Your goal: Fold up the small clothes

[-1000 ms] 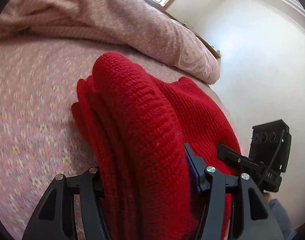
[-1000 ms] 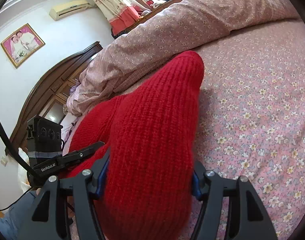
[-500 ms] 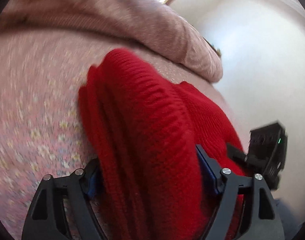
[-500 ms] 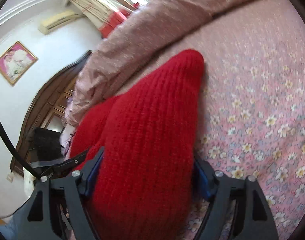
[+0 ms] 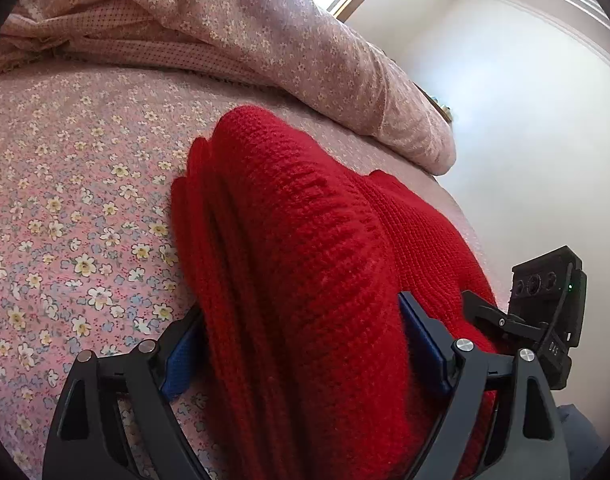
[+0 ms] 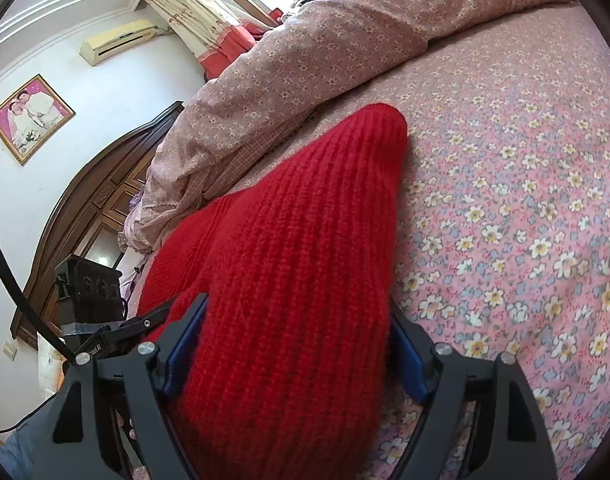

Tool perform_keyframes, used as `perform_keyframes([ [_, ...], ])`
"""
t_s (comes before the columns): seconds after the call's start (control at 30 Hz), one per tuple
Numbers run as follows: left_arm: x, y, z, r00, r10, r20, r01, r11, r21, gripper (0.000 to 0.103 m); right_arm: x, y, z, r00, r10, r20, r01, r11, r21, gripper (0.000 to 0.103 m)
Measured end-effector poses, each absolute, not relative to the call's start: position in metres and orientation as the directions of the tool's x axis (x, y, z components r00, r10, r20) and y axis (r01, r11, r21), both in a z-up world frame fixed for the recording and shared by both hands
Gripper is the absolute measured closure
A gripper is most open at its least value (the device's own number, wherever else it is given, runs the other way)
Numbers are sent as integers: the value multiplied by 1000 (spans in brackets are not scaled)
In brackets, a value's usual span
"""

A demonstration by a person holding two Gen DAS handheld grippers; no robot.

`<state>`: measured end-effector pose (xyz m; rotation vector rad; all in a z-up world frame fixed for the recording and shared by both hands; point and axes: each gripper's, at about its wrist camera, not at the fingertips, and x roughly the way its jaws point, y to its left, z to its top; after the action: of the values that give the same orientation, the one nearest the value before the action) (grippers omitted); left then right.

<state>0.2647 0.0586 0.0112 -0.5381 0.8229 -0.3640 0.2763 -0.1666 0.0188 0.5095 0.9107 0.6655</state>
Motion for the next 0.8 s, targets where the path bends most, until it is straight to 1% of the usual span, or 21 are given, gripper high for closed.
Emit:
perform_keyframes([
  [0.13, 262, 59, 14, 636, -482, -603, 73, 815, -575, 18, 278, -167, 18, 442, 714, -543, -302, 689, 659, 16],
  [0.27, 253, 62, 15, 632, -443, -636, -24, 809, -587, 16, 277, -166, 19, 460, 699, -548, -300, 703, 644, 11],
  [0.33, 252, 60, 23, 615, -412, -672, -43, 834, -551, 15, 276, -165, 20, 478, 674, -563, -289, 726, 624, 7],
  [0.4, 248, 59, 33, 623, -384, -681, -40, 854, -519, 15, 275, -164, 23, 492, 651, -578, -275, 746, 606, 5],
  [0.57, 224, 51, 63, 702, -321, -636, 43, 910, -412, 15, 268, -167, 33, 523, 604, -601, -238, 781, 578, 4],
  [0.7, 199, 37, 87, 786, -273, -555, 121, 948, -296, 9, 250, -168, 51, 617, 530, -582, -258, 834, 487, 0],
  [0.8, 186, 28, 100, 819, -269, -507, 155, 954, -256, 8, 235, -161, 65, 641, 504, -579, -309, 860, 406, 0],
])
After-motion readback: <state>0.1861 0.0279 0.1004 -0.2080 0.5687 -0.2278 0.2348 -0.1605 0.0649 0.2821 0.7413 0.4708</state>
